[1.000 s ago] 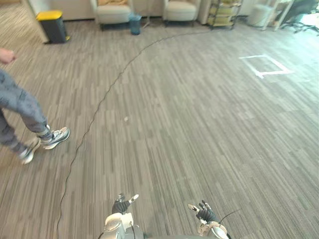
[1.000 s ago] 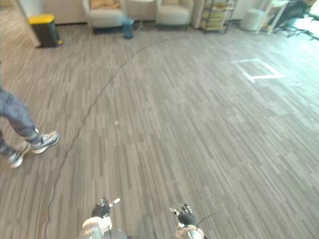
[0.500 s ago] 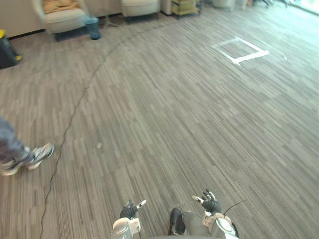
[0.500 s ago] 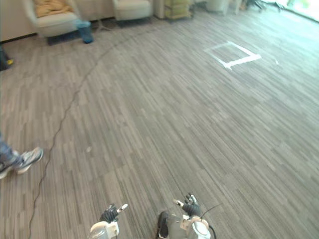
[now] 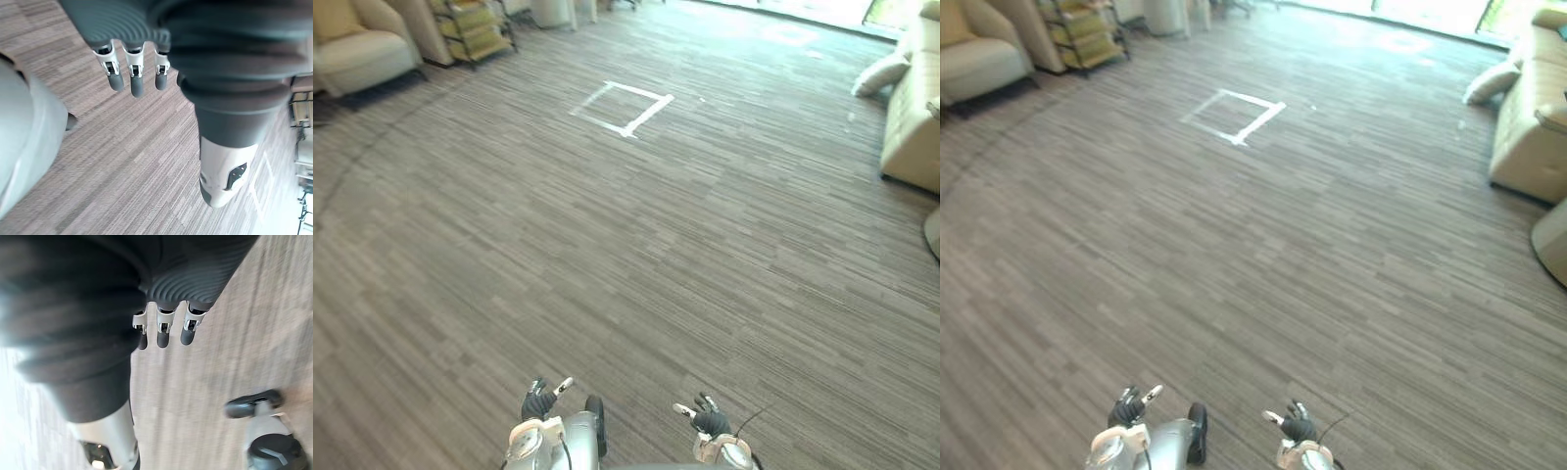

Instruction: Pick up cushions and gather them together orderly.

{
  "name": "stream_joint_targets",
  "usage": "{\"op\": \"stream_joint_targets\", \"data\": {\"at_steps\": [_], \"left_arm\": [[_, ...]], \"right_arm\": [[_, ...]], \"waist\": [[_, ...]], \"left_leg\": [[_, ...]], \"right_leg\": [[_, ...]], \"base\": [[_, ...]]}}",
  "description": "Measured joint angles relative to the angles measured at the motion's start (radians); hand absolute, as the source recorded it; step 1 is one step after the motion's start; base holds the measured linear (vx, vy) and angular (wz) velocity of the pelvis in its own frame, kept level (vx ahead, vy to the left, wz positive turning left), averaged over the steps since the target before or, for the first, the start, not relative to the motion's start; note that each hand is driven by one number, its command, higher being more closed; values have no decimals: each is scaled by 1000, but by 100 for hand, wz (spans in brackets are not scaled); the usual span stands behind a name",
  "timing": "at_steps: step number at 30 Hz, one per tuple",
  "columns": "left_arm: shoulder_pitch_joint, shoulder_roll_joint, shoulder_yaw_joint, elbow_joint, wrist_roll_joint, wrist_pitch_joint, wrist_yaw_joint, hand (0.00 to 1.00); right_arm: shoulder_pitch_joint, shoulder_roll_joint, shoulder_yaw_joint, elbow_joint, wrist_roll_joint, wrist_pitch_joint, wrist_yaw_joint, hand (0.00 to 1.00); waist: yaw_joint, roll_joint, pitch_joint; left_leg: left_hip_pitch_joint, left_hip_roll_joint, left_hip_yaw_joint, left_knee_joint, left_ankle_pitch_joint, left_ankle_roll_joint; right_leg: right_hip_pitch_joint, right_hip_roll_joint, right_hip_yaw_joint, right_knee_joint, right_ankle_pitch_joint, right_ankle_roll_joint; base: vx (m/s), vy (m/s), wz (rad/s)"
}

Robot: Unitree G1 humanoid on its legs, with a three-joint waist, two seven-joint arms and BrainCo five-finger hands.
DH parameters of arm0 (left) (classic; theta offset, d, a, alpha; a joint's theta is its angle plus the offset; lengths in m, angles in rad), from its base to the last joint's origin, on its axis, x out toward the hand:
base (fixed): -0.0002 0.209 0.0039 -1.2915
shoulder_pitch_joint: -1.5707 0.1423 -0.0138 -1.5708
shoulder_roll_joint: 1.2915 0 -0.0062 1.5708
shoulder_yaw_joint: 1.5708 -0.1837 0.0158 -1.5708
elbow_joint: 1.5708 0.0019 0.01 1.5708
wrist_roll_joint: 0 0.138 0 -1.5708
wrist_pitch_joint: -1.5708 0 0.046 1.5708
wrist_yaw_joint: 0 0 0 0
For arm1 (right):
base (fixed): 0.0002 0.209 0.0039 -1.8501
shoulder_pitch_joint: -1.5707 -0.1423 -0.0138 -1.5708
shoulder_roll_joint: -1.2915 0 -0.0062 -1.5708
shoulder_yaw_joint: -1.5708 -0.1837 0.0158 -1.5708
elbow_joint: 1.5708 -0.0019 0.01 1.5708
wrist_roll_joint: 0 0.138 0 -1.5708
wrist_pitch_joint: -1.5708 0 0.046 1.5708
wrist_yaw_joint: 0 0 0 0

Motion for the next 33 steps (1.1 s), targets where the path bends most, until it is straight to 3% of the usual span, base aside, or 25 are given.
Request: {"op": "stream_joint_targets", "data": {"at_steps": [1,2,3,4,5,7,8,9,11,12,14,15,16,17,18,20,22,24,27,28,29,30,31,32,33], "left_arm": [[-2,-1,-4,13,-8,3,1,0],[-17,-2,-29,37,-8,8,1,0],[-26,-2,-42,54,-8,14,1,0],[-47,-8,-60,81,-7,26,0,0],[-75,-25,-59,106,-7,37,0,0],[-90,-44,-59,119,-5,40,0,0],[-95,-66,-60,118,4,40,-2,0],[-97,-73,-60,117,6,39,-3,0],[-95,-79,-83,110,25,38,-8,0],[-80,-82,-80,113,40,40,-9,0],[-62,-81,-69,113,53,40,-8,0],[-51,-82,-61,112,54,41,-9,0],[-49,-79,-35,104,56,41,-9,0],[-47,-80,-7,96,59,41,-10,0],[-43,-79,5,84,59,40,-8,0],[-33,-66,-5,44,59,35,-9,0],[-26,-58,-9,9,52,21,-8,0],[-32,-69,-2,1,52,15,-8,0],[-31,-69,-12,-8,49,-2,1,0],[-31,-63,-14,-9,51,-3,0,0],[-33,-48,-15,-6,55,1,-2,0],[-34,-40,-22,-4,57,3,-2,0],[-39,-30,-21,-2,72,3,-6,0],[-41,-21,-26,6,74,4,-6,0],[-41,-15,-33,11,75,6,-6,0]], "right_arm": [[3,-3,-1,-3,-3,-1,7,0],[6,-15,-5,-11,-3,-8,12,0],[7,-18,-10,-13,-2,-8,12,0],[12,-24,-17,-41,-2,-7,12,0],[11,-23,-46,-72,-2,-13,15,0],[2,-29,-54,-74,-1,-21,16,0],[-4,-37,-66,-69,-1,-24,16,0],[-5,-40,-72,-68,-1,-24,16,0],[-6,-49,-82,-64,-1,-23,16,0],[-16,-64,-82,-44,-2,-20,16,0],[-26,-75,-83,-40,-2,-18,16,0],[-27,-81,-84,-42,-2,-18,16,0],[-31,-83,-84,-44,-2,-17,16,0],[-42,-84,-77,-33,-1,-10,15,0],[-50,-81,-66,-18,-1,-7,13,0],[-55,-57,-40,11,-1,3,11,0],[-51,-44,-50,27,0,9,8,0],[-54,-39,-51,26,1,11,4,0],[-44,-45,-49,27,-2,9,-8,0],[-42,-43,-46,36,-2,10,-13,0],[-35,-33,-45,37,-2,13,-15,0],[-24,-28,-47,34,-2,12,-14,0],[-14,-17,-53,36,-4,15,-14,0],[-1,-10,-53,35,-21,20,-13,0],[6,-13,-58,29,-37,18,-11,0]], "waist": [[0,15,3],[-18,24,7],[-27,26,9],[-39,27,12],[-63,29,18],[-78,33,24],[-94,30,27],[-96,30,27],[-106,28,25],[-110,52,24],[-104,88,15],[-105,113,13],[-104,128,20],[-100,144,31],[-94,148,42],[-61,120,55],[-40,101,51],[-37,111,64],[-26,100,51],[-10,89,39],[-6,61,20],[-10,40,6],[-10,10,9],[-5,-9,10],[-9,-13,11]], "left_leg": [[79,-2,1,-50,-25,-6],[179,-7,7,-112,-74,-21],[211,-9,9,-134,-90,-24],[267,-10,16,-177,-114,-30],[342,-4,16,-224,-136,-23],[404,4,15,-252,-138,-20],[446,6,6,-259,-139,-19],[463,4,0,-265,-140,-17],[522,-19,-48,-304,-159,4],[571,-6,-102,-298,-165,3],[525,31,-150,-166,-164,0],[446,62,-194,3,-140,-61],[355,89,-245,212,-73,-172],[257,107,-280,440,-24,-254],[208,114,-269,569,-28,-246],[95,114,-192,693,-69,-182],[-37,115,-66,522,-138,-123],[-122,105,-34,372,-149,-94],[-172,30,-53,-60,-48,-89],[-177,7,-75,-69,66,-52],[-174,-24,-69,-63,110,-22],[-161,-31,-54,-65,97,-9],[-121,-57,-38,-50,62,10],[-61,-79,-34,-52,21,16],[-19,-86,-38,-57,-14,15]], "right_leg": [[-90,7,-23,181,66,66],[-226,21,-95,392,-15,57],[-278,20,-135,440,-64,41],[-371,18,-204,474,-152,-4],[-487,19,-304,424,-234,-50],[-522,13,-376,275,-273,-62],[-518,-7,-430,71,-270,-65],[-519,-15,-439,2,-260,-66],[-521,-45,-417,-217,-173,-64],[-520,-38,-436,-124,-178,-131],[-509,-23,-449,-95,-239,-148],[-481,5,-453,-105,-266,-157],[-439,30,-456,-136,-275,-175],[-362,71,-448,-195,-280,-191],[-292,95,-434,-243,-282,-203],[-118,117,-375,-363,-283,-217],[23,105,-314,-482,-285,-204],[108,102,-272,-542,-294,-188],[188,67,-235,-602,-330,-139],[205,48,-201,-602,-350,-127],[211,16,-177,-584,-355,-120],[194,-8,-168,-549,-353,-114],[143,-32,-161,-373,-334,-83],[68,-34,-160,-144,-271,-33],[2,-30,-162,22,-186,-11]], "base": [[758,250,-128],[578,167,-81],[531,147,-58],[571,161,-42],[570,149,-38],[448,63,4],[416,-17,35],[665,-114,63],[704,-185,66],[601,-199,40],[542,-213,14],[493,-216,4],[629,-249,-12],[626,-199,-33],[727,-196,-58],[574,-118,-83],[627,-55,-100],[509,30,-67],[653,154,-81],[750,249,-94],[771,258,-71],[798,274,-36],[872,331,-18],[844,332,-20],[768,299,-13]]}}
